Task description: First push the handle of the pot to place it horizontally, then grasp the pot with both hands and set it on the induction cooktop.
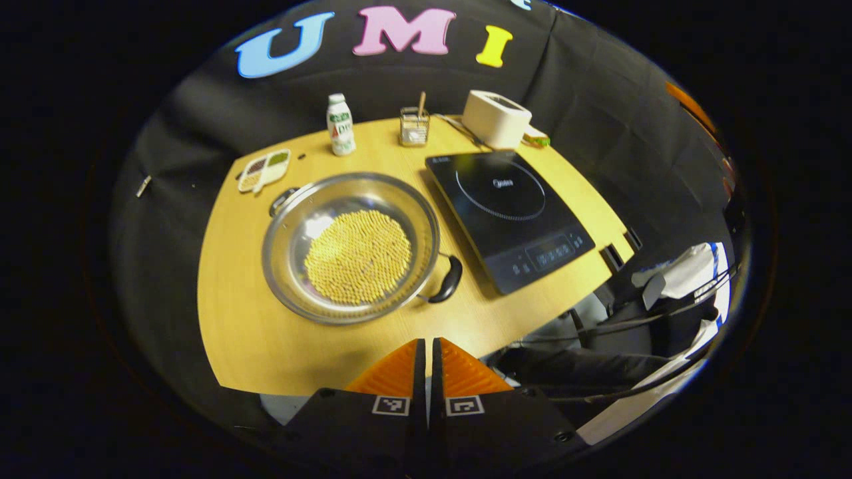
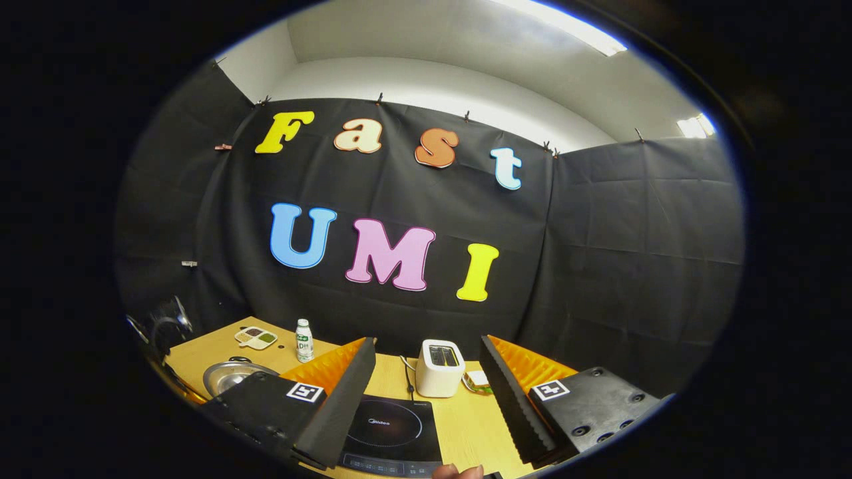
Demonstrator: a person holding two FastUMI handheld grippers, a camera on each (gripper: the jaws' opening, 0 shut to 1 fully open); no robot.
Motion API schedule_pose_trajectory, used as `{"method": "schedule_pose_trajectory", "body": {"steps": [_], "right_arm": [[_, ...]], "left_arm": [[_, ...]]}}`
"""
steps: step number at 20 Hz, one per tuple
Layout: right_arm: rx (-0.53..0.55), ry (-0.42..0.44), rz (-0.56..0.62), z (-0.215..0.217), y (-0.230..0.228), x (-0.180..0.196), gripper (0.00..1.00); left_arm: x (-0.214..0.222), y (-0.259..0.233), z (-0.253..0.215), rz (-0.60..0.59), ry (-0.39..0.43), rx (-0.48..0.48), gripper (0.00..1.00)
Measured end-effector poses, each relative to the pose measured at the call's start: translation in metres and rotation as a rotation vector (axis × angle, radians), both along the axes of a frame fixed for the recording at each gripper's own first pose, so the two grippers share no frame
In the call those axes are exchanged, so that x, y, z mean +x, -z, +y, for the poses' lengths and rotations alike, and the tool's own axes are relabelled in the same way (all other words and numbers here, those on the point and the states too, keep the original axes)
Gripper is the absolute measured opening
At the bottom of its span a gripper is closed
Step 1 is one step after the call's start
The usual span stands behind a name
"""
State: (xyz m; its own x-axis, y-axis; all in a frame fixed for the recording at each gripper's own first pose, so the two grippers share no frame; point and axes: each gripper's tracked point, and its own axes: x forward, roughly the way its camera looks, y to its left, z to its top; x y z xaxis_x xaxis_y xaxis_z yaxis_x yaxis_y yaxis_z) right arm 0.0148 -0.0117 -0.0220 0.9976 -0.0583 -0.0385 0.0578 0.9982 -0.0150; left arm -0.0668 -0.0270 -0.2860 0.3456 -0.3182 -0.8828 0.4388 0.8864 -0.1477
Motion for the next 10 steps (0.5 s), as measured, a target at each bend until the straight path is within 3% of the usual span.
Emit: {"method": "schedule_pose_trajectory", "body": {"steps": [6, 10], "right_arm": [[-0.007, 0.037, 0.012, -0.025, 0.012, -0.002, 0.97], [0.002, 0.074, 0.018, -0.046, 0.017, 0.001, 0.97]], "left_arm": [[0.003, 0.057, -0.005, 0.16, 0.041, 0.049, 0.05], [0.022, 0.075, -0.005, 0.181, 0.031, 0.085, 0.05]]}}
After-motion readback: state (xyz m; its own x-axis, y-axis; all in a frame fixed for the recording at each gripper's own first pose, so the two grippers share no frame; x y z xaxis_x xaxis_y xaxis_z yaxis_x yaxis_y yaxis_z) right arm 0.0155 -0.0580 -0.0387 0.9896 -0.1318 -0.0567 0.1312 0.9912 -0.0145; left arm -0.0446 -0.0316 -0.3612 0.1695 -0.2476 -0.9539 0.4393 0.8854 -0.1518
